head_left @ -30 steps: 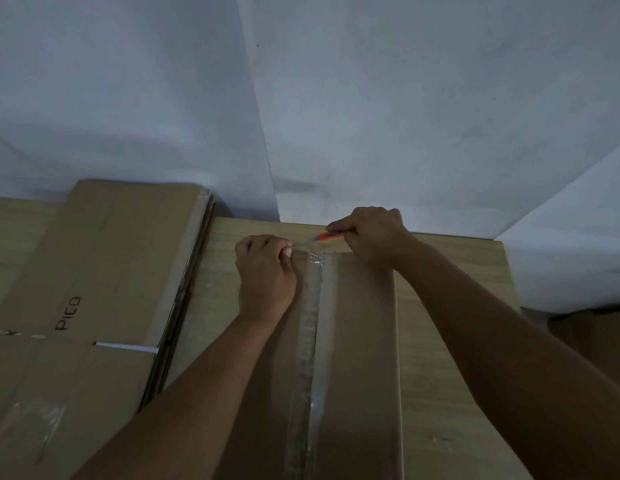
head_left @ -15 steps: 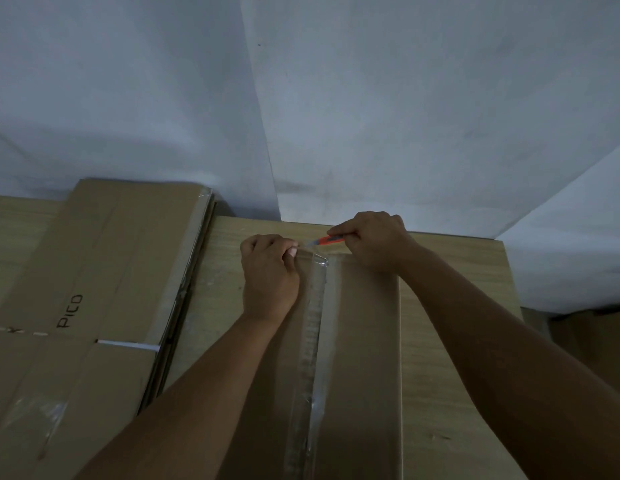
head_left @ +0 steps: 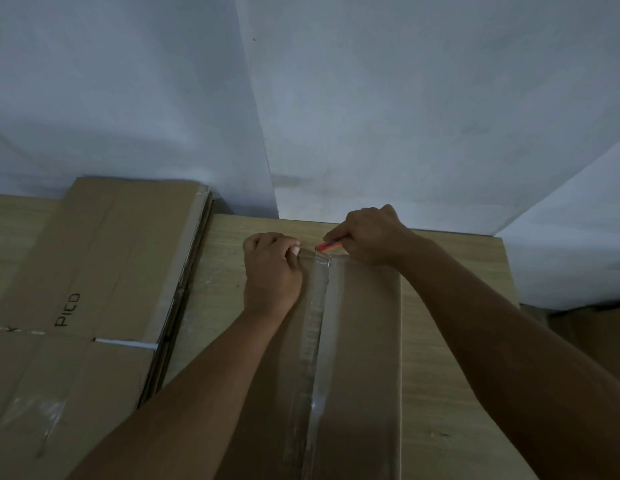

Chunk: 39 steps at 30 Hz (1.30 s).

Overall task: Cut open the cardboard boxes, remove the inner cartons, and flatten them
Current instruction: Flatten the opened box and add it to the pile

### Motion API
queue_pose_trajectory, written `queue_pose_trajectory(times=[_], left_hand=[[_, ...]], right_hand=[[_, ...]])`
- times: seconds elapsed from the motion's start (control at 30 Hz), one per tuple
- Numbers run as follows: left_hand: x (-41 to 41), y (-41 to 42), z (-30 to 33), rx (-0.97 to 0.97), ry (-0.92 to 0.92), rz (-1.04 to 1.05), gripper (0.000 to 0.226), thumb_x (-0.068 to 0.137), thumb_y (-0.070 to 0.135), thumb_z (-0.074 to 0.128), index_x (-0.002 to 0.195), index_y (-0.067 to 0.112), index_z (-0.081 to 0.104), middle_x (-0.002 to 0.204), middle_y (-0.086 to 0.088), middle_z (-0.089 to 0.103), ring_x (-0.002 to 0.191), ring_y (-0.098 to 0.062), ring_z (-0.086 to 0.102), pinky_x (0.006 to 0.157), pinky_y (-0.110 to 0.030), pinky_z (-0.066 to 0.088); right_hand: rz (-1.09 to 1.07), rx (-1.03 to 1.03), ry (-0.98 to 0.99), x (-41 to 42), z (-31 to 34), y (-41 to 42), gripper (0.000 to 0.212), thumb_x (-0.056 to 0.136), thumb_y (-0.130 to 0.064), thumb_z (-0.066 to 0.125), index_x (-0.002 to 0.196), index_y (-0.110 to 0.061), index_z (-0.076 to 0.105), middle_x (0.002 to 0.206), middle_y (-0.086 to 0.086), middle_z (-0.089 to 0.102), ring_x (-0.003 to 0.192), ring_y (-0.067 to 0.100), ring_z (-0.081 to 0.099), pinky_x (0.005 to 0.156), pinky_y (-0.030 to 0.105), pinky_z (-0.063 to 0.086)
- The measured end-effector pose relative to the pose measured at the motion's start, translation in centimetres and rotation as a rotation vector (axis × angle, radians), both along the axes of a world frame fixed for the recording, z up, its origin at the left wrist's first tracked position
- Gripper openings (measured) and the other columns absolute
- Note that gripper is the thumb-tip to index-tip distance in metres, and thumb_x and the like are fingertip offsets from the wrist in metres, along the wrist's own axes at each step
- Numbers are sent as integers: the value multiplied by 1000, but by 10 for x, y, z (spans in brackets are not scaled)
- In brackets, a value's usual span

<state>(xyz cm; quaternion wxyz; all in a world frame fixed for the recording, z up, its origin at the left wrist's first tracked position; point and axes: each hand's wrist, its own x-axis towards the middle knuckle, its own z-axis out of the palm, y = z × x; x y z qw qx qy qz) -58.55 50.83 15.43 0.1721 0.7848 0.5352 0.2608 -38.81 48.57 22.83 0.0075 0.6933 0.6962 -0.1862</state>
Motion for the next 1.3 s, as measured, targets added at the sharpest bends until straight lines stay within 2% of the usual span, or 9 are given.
queue_pose_trajectory(times=[0.4,0.47,0.53,0.63,0.83,0.97,1.1,1.2,1.3], left_hand=[[-4,5,2,-39,87,3,17,97,18,52,100,17,69,106,-4,65,114,-32,43,85,-46,47],[-4,4,2,-33,90,8,17,97,17,52,100,16,69,106,-5,65,114,-33,43,85,-45,47],[-4,3,2,-21,90,5,18,98,18,53,102,15,70,108,-6,65,114,-34,43,86,-45,46],[-2,1,2,-26,87,5,23,99,19,52,112,15,71,113,-7,66,118,-33,42,91,-44,44],[-10,-1,15,-119,-153,-28,43,97,21,61,140,15,54,127,-1,59,125,-24,41,104,-29,33],[-27,-13,32,-46,-161,-130,40,96,21,64,135,11,59,129,-8,62,124,-27,49,106,-42,42],[-58,-60,34,-68,-125,-222,35,95,22,65,129,14,63,127,-6,62,122,-23,50,104,-39,43],[-90,-100,29,-86,-121,-258,33,94,20,66,126,16,64,125,-2,62,121,-20,49,103,-38,43],[-119,-133,21,-47,-124,-294,31,93,19,66,124,15,66,122,-2,62,118,-21,50,101,-40,45]], right_hand=[[6,-186,-78,74,16,-38,37,103,-27,44,117,-52,68,103,-22,58,119,11,50,102,36,22],[-60,-175,5,88,12,-50,35,104,-27,46,117,-50,68,90,-29,50,111,10,50,105,40,29],[-130,-63,174,93,5,-63,37,103,-19,47,123,-44,67,87,-30,47,101,10,50,94,36,38],[-259,78,288,82,-9,-75,51,102,-4,42,135,-37,59,98,-10,57,91,13,51,75,26,35],[-545,266,328,39,-34,-105,59,100,0,38,148,-31,45,117,5,60,106,21,57,85,27,41],[-767,376,408,11,-40,-146,56,97,1,41,148,-21,47,129,8,63,118,26,58,93,29,43],[-904,435,513,-21,-54,-208,58,93,-1,40,142,-28,54,124,1,67,110,19,62,93,38,52],[-1034,425,546,-58,-68,-255,50,96,-10,44,139,-32,56,115,0,68,94,19,64,79,34,52],[-1154,415,421,-93,-79,-296,40,97,-16,56,135,-28,61,99,2,64,83,18,59,73,29,44]])
